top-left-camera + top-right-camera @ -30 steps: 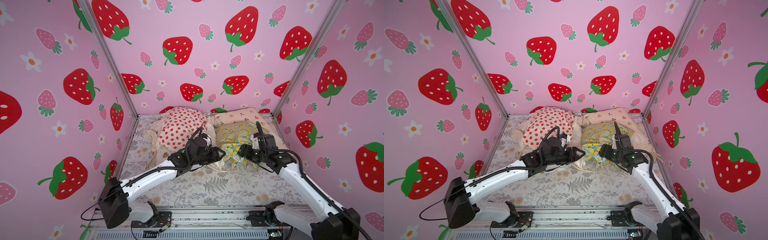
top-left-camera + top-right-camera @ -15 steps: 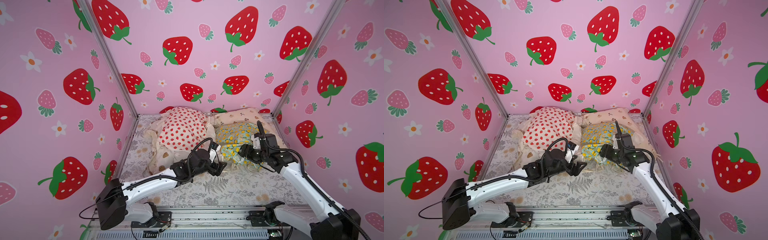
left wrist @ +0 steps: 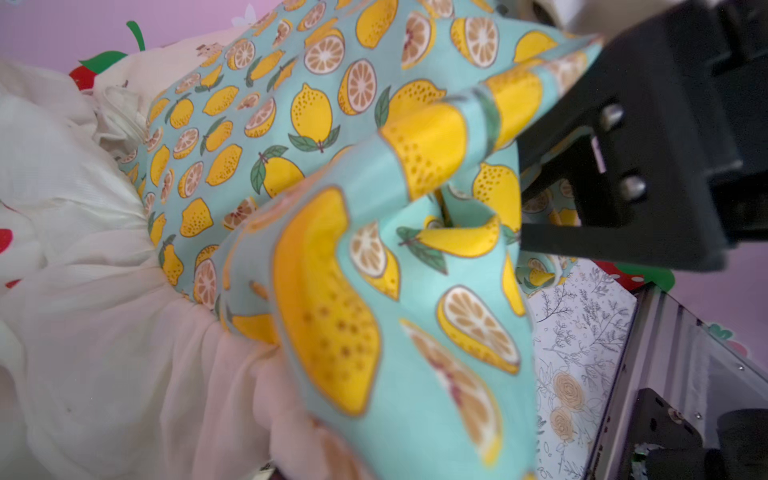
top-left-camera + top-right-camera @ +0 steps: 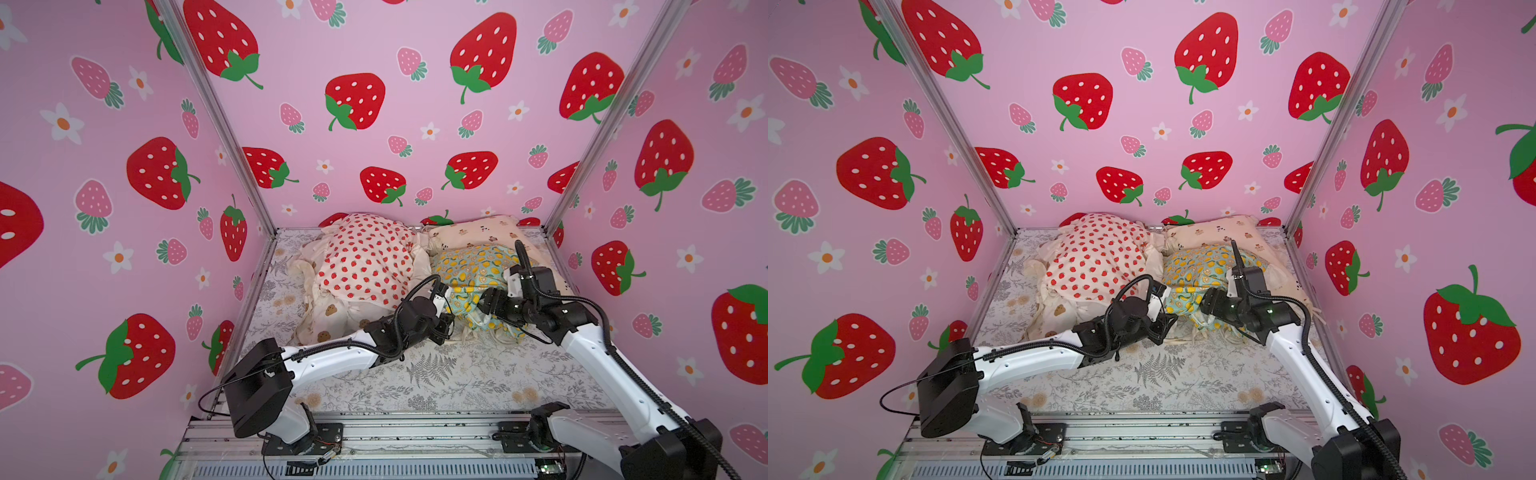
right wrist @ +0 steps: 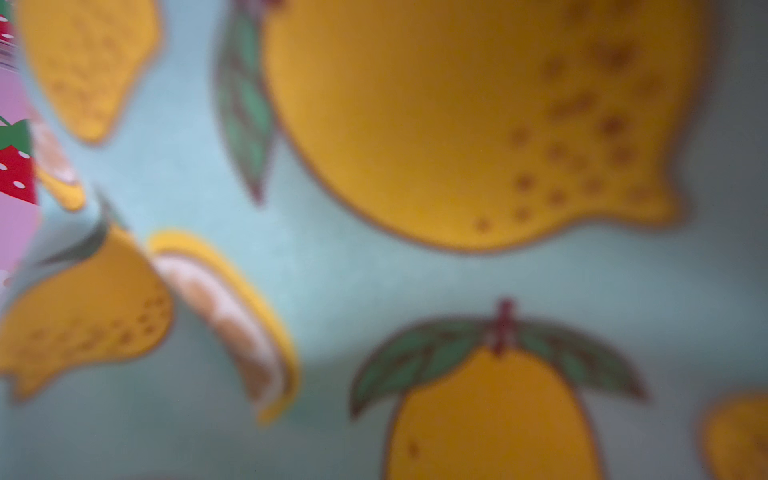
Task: Zip up pillowcases
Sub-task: Pick up the pillowcase from the pillowcase, then zip the zipper on the pillowcase.
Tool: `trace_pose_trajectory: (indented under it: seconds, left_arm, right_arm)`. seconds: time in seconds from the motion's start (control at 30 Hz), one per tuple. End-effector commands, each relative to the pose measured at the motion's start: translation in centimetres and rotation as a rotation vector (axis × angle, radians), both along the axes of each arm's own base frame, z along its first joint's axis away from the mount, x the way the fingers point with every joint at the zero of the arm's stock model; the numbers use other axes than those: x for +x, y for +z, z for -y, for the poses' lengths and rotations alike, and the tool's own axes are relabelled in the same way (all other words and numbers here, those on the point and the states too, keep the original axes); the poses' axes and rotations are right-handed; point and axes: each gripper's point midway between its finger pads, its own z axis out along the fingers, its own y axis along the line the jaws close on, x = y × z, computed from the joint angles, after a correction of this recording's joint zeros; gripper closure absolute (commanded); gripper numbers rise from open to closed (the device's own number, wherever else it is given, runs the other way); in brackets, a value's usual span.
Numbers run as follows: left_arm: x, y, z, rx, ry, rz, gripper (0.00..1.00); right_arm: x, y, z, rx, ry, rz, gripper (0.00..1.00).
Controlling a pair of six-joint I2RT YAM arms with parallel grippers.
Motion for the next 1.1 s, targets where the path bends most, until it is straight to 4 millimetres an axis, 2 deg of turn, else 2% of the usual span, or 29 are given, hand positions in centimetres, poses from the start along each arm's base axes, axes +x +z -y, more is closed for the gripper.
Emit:
trace_pose_trajectory:
  seconds: [0.0,0.1,0.17,0.23,0.3,0.47,0.63,0.73,0.83,0.93,1.07]
  left_arm:
    - [-0.3,4.6,1.2,-0.112,-0.038,0.028,0.78]
    - [-1.1,5.3,1.0,-0.127,-0.053,-0.025,0.88]
    - [-1.8,5.7,1.1,-0.13,-0.082,-0.064,0.92]
    - [-2.5,6.1,0.9,-0.125,-0.091,-0.118,0.99]
    - [-3.2,6.9,0.7,-0.144,-0.094,-0.163,1.0]
    - [-4.2,8.8,0.5,-0.195,-0.082,-0.281,1.0]
    - [-4.6,10.6,0.7,-0.251,-0.101,-0.385,1.0]
    - [-4.7,11.1,0.7,-0.271,-0.109,-0.426,1.0]
    - [-4.6,11.4,0.5,-0.264,-0.102,-0.45,1.0]
    - [-4.7,11.6,0.6,-0.266,-0.098,-0.484,1.0]
    - [-4.5,11.7,0.8,-0.262,-0.088,-0.51,1.0]
  right_arm:
    - [0.9,1.3,0.8,-0.025,-0.02,0.041,0.23]
    - [1.3,2.4,1.1,-0.026,-0.013,0.061,0.22]
    - [1.3,3.1,1.5,-0.032,-0.01,0.072,0.2]
    - [1.0,3.8,1.7,-0.03,0.003,0.078,0.16]
    - [0.2,4.2,2.0,-0.045,0.015,0.07,0.15]
    - [-3.5,4.5,3.2,-0.077,0.024,0.015,0.08]
    - [-8.1,6.9,4.8,-0.103,0.043,0.074,0.07]
    - [-10.4,8.7,5.8,-0.11,0.04,0.122,0.14]
    - [-11.8,10.2,5.8,-0.102,0.07,0.139,0.18]
    - [-12.1,11.1,4.5,-0.057,0.126,0.138,0.29]
    - [-11.6,12.0,3.2,-0.069,0.178,0.154,0.33]
